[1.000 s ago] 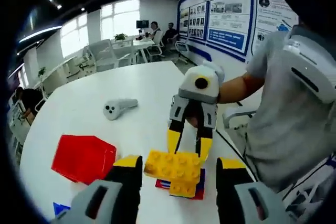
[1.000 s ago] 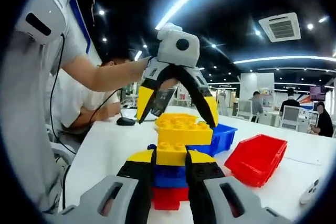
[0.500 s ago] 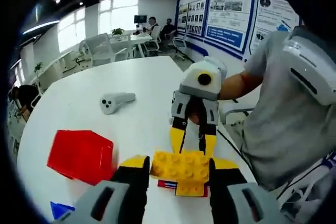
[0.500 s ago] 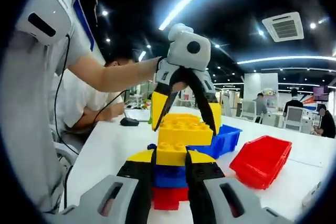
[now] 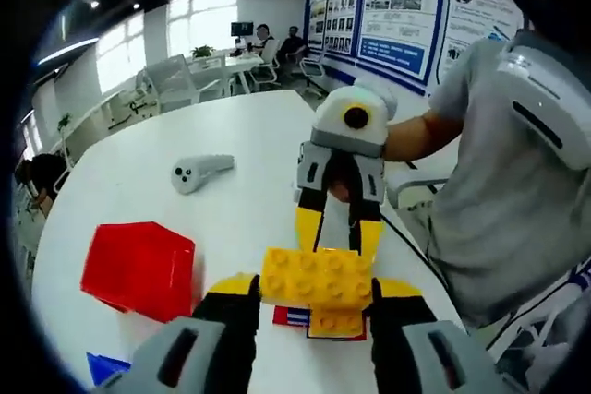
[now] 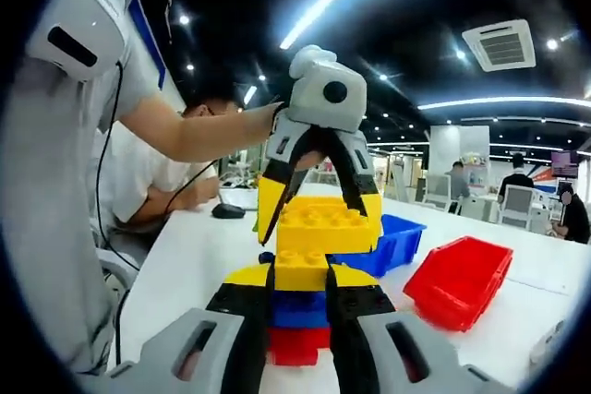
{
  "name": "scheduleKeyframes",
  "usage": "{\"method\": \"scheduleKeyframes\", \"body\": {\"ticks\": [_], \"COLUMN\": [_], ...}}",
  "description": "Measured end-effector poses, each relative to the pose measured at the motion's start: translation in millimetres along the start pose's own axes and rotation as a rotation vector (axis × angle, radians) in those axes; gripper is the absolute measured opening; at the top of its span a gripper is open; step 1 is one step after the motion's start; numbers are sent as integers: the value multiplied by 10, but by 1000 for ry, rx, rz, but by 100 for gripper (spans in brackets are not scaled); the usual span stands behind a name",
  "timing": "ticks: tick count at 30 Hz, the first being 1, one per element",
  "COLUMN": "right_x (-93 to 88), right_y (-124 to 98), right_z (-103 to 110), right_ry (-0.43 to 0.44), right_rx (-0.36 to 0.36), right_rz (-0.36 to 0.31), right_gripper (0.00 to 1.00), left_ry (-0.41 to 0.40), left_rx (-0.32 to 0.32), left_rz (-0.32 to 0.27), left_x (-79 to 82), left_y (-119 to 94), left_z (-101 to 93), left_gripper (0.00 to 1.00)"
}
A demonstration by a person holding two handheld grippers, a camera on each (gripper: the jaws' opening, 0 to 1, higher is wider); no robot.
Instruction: Take apart the toy blocks one by one and place each separated block into its matching bin, sorting the blocks by their type until all the connected pieces are disassembled and separated into the correct bins
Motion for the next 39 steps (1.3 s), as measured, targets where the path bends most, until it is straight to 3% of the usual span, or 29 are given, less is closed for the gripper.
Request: {"method": "scheduleKeyframes", "body": {"ticks": [12,18,22,23,27,28,31,33,34,39], "right_x": [-70,7,92,126,331,357,260,283,246,201], "right_y": [40,91,102,100,83,96,172,239,230,298], "right_z": [-36,13,16,18,42,60,83,69,57,5], "right_ry": [78,-13,-62,-69,-110,-115,-158,-123,-128,-122], "right_rx": [6,-13,-33,-34,-7,6,20,23,15,23], "right_rz": [68,30,22,14,-46,-38,84,64,101,145], "right_gripper": [23,24,24,24,22,20,11,9,8,8], "left_ry": [-19,-6,-71,-83,-91,-93,-96,-100,-101,-86], "left_rx": [91,83,78,76,87,88,90,97,103,120], "left_rz": [-79,-100,-123,-158,-172,-174,-185,-190,-199,-200], "left_x": [55,-53,-218,-251,-296,-300,-289,-297,-291,-256], "left_y": [7,-78,-127,-189,-222,-228,-200,-204,-201,-171], "left_z": [15,-10,14,11,-4,-4,0,12,15,9], "left_gripper": [47,47,47,47,47,47,47,47,47,47]}}
Point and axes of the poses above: the point that each gripper's makers call its tool centre point, and the gripper's own axes: y roughly forward along the fingers, z roughly to its left, x roughly out of its top, the point moved 5 cm from there along -y, roughly backward along the fingers, and after that the axes turned 9 degrees about z, right-handed, at the moved point
